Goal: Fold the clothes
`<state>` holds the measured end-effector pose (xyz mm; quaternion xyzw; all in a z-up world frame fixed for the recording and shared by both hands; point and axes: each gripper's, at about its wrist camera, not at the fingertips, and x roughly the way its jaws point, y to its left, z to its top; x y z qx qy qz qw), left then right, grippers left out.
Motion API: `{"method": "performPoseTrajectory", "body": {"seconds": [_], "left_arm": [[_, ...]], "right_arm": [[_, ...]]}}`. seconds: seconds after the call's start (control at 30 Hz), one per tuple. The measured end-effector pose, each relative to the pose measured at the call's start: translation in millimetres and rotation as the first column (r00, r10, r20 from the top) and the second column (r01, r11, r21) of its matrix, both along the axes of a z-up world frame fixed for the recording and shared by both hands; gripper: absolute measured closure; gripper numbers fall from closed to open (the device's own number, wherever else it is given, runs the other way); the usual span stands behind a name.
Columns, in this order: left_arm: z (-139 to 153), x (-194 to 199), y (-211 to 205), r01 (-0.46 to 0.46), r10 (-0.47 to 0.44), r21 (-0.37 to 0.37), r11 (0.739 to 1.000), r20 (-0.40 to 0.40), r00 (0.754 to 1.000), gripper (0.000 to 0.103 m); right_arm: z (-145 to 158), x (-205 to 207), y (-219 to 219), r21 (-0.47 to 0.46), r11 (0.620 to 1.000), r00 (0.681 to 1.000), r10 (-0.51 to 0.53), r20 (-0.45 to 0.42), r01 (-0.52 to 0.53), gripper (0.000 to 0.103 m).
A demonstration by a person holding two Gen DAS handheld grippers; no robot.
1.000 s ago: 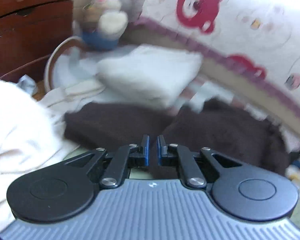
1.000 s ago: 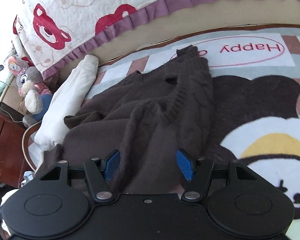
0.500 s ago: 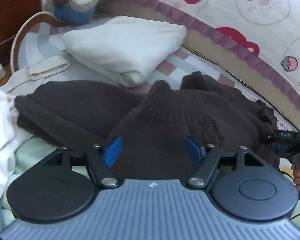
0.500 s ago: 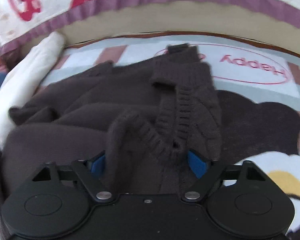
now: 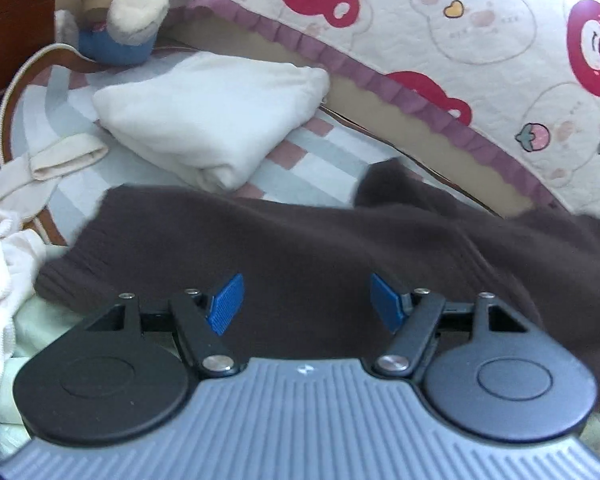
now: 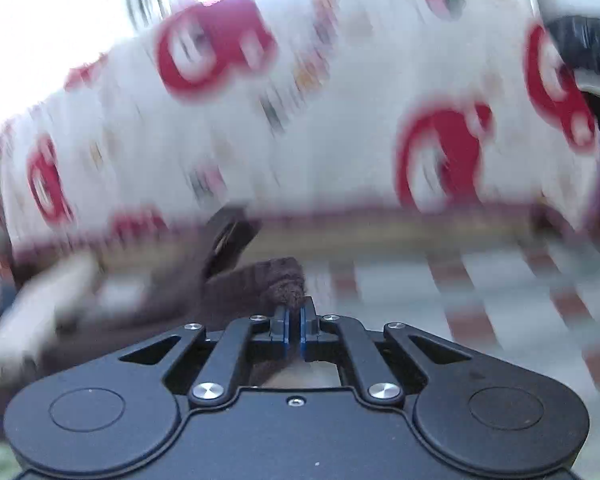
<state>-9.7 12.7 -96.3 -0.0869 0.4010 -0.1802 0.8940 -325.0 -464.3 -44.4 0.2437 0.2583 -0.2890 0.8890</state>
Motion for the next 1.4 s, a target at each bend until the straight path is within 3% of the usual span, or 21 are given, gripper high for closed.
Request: {"method": "performPoseTrajectory", "body": {"seconds": [0.03,0.1,0.13,0.2,0.23,0.33,0.57,0.7,0.8,0.87,0.93,0.97,1.1,1.23,1.3,1.4], "left_arm": [[0.7,-0.5,-0.7,0.006,-0.006,-0.004,1.0,-0.002,1.0,0.034],[-6.4,2.8,-6.8,0.01,-0.01,0.01,1.0,-0.033,0.999,0.034],[-9.4,3.8,-9.9,0.018,-0.017,0.014,1.0,-0.048,0.999,0.034],[-12.4,5.5,-16.1,0.038,-0.037,0.02,0.999,-0.056,0.998,0.034],[-13.2,6.9,-19.1,0.045,-0.044,0.025,0.999,-0.055,0.998,0.034],[-15.9,11.0,-27.9,0.067,-0.065,0.042,0.997,-0.052,0.997,0.033],[-12.9,29.0,-70.4,0.176,-0.175,0.096,0.98,-0.017,0.984,0.033],[-7.8,40.0,-110.0,0.284,-0.283,0.103,0.953,-0.027,0.959,0.03],[-5.9,49.3,-148.2,0.374,-0.375,0.118,0.92,-0.015,0.927,0.03],[-3.3,49.3,-177.2,0.418,-0.438,0.22,0.882,0.049,0.898,0.029],[-5.7,52.5,-199.6,0.447,-0.478,0.281,0.849,0.049,0.877,0.028],[-7.9,54.6,-208.6,0.459,-0.491,0.295,0.838,0.038,0.871,0.028],[-20.8,70.4,-220.8,0.431,-0.44,0.277,0.859,-0.033,0.897,0.028],[-29.6,89.8,-217.1,0.368,-0.362,0.305,0.879,-0.076,0.929,0.028],[-31.4,97.0,-215.0,0.361,-0.349,0.313,0.878,-0.096,0.932,0.028],[-30.1,101.8,-225.3,0.412,-0.397,0.296,0.862,-0.11,0.911,0.028]], "right_arm": [[-11.1,-8.9,-8.3,0.067,0.998,0.999,-0.014,-0.052,0.018,0.098],[-43.5,-6.1,-22.6,0.193,0.981,0.971,0.042,-0.235,0.005,0.086],[-52.1,-1.0,-20.3,0.167,0.986,0.947,0.048,-0.317,0.006,0.085],[-54.9,7.1,-10.2,0.035,0.999,0.914,0.023,-0.406,-0.009,0.068],[-55.0,11.4,-5.9,-0.017,1.0,0.902,0.014,-0.432,-0.024,0.064],[-40.6,29.2,-4.2,-0.019,0.996,0.938,0.076,-0.337,-0.088,0.049],[-32.1,81.8,-15.5,-0.019,0.988,0.964,0.146,-0.221,-0.153,0.047],[-44.6,100.5,-26.1,0.128,0.972,0.978,0.205,-0.049,-0.197,0.042],[-65.9,122.5,-47.2,0.102,0.969,0.975,0.224,0.005,-0.223,0.039],[-81.2,137.1,-60.2,0.054,0.974,0.974,0.223,-0.037,-0.221,0.039],[-98.6,151.9,-76.2,0.019,0.977,0.973,0.215,-0.088,-0.214,0.039],[-107.8,156.2,-82.8,0.053,0.975,0.972,0.219,-0.083,-0.215,0.039],[-141.4,171.8,-98.3,0.175,0.96,0.966,0.239,-0.096,-0.22,0.039],[-159.8,172.2,-88.9,0.183,0.948,0.941,0.291,-0.172,-0.26,0.039],[-164.3,174.0,-89.3,0.148,0.954,0.934,0.288,-0.212,-0.26,0.039],[-170.2,183.6,-99.4,0.136,0.96,0.939,0.271,-0.213,-0.246,0.033]]}}
